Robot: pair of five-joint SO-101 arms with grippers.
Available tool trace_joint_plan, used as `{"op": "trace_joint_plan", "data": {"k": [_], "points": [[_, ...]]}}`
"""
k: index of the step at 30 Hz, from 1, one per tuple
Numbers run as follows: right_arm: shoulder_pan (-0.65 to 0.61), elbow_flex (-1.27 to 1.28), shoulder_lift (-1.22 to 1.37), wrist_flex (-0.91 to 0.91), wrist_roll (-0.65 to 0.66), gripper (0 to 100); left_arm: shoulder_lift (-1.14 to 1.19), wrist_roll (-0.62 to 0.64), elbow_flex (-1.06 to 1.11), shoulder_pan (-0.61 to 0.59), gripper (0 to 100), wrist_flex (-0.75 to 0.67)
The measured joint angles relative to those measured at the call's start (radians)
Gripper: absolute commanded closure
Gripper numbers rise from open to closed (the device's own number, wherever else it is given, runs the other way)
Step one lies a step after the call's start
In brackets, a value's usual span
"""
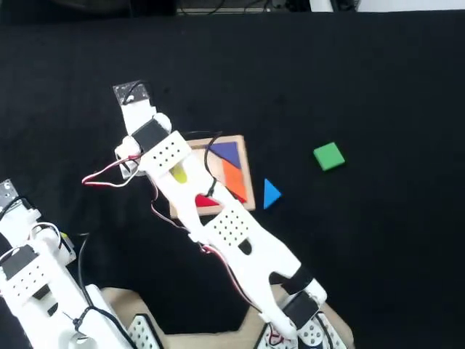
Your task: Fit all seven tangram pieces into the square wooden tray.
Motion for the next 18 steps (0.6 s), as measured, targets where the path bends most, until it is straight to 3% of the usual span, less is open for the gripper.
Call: {"op": "trace_joint_plan", "data": {"k": [13,18], "points": [[0.026,0.0,0.015,-0.094,0.035,66.2,0.0,0.002,0.0,0.0,85,0.0],[0.021,0.0,0.015,-0.123,0.058,74.7,0.0,0.0,0.012,0.0,85,0.0]]}}
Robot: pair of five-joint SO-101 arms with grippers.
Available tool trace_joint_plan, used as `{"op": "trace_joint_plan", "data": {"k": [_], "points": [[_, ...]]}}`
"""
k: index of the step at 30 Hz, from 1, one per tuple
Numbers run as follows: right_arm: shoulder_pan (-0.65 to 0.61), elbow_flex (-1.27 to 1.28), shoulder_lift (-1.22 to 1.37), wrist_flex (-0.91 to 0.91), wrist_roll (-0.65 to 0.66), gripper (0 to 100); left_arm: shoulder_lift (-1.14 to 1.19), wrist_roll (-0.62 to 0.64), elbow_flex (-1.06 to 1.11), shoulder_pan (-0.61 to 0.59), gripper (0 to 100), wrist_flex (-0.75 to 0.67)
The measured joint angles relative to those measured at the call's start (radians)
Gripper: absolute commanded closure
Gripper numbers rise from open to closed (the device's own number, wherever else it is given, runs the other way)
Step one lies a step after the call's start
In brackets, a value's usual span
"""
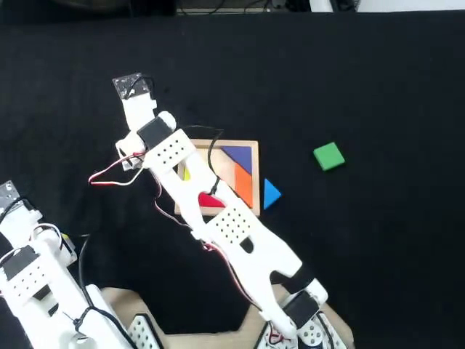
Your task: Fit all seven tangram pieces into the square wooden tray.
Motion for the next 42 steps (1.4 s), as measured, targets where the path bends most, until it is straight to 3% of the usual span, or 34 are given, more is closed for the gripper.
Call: {"op": "trace_joint_plan", "data": {"k": [18,24,35,37,42], "points": [[-0.017,0.0,0.046,-0.003,0.0,74.1,0.0,0.0,0.0,0.0,85,-0.003],[-0.021,-0.002,0.049,-0.003,0.003,85.7,0.0,0.002,0.0,0.0,85,-0.003],[-0.02,-0.002,0.049,0.002,0.003,85.6,0.0,0.0,0.0,0.0,85,-0.003],[-0.02,-0.002,0.049,0.021,0.003,84.2,0.0,0.0,0.0,0.0,85,-0.003],[-0.031,-0.003,0.048,0.071,0.003,69.6,0.0,0.0,0.0,0.0,85,-0.003]]}}
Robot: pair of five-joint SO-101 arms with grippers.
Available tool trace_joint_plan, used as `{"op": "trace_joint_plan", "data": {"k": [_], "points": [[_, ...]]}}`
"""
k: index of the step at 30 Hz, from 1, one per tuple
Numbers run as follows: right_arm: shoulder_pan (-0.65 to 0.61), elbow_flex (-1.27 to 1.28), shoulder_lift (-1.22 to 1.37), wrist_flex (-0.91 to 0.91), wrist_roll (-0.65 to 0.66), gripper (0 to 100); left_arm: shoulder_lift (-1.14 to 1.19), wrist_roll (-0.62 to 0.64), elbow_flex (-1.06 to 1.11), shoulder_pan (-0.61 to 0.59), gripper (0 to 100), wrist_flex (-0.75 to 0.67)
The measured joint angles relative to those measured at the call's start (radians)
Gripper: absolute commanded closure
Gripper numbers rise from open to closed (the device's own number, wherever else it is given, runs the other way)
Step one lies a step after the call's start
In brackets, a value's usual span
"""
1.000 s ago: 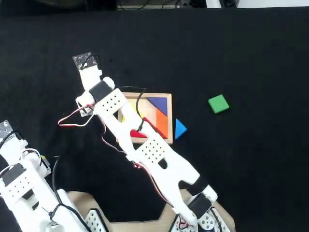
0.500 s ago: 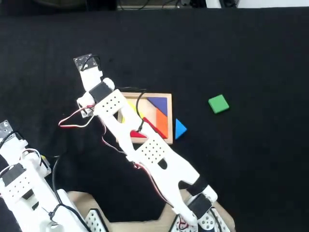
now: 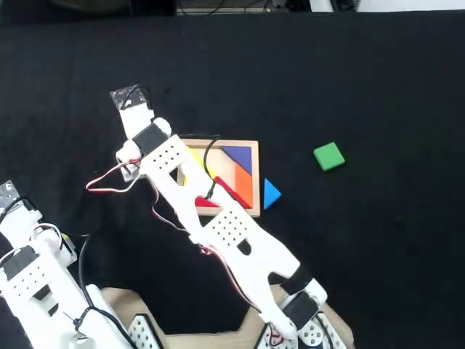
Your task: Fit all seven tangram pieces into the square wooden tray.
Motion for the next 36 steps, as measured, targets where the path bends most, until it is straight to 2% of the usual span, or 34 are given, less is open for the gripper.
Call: {"op": "trace_joint_plan", "data": {"k": [2,7,17,28,36], "points": [[-0.014,0.0,0.0,0.009,0.0,68.1,0.0,0.0,0.0,0.0,85,0.0],[-0.041,-0.015,0.0,0.034,0.0,71.7,0.0,0.0,0.0,0.0,85,0.0],[-0.018,-0.02,0.002,0.054,0.0,79.7,0.0,0.0,0.0,0.0,85,0.0],[-0.012,-0.021,0.002,0.054,0.002,80.0,0.0,0.0,0.0,0.0,85,0.0],[-0.012,-0.021,0.002,0.018,0.052,80.0,0.0,0.0,0.0,0.0,85,0.0]]}}
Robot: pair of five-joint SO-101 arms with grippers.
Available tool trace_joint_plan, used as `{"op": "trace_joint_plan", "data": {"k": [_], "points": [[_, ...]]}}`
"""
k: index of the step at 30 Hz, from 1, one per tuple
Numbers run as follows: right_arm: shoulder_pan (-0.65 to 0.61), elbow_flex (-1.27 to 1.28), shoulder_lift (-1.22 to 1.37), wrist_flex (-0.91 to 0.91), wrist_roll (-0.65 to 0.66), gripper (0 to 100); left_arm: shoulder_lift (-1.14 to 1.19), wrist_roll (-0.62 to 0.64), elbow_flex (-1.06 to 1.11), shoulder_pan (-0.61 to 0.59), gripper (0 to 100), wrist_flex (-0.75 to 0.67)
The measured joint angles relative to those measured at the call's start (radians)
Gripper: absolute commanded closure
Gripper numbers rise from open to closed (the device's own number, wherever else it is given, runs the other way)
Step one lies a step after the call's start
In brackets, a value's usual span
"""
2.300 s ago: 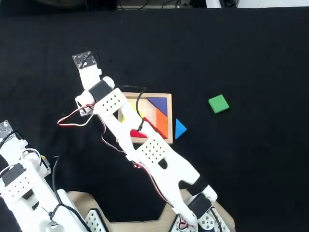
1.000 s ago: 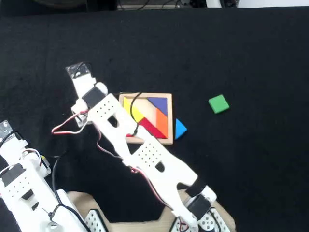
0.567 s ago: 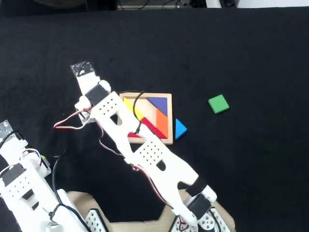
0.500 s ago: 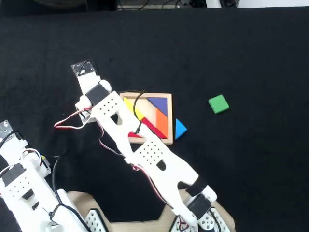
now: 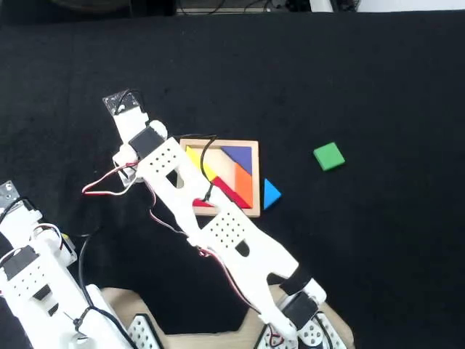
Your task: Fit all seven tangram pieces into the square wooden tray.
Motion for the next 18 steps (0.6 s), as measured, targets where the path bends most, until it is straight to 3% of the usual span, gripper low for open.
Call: {"op": "trace_joint_plan", "data": {"k": [11,18], "points": [[0.0,0.0,0.009,0.0,0.005,80.2,0.0,0.0,0.0,0.0,85,0.0],[0.003,-0.011,0.014,-0.003,0.006,90.9,0.0,0.0,0.0,0.0,85,0.0]]}}
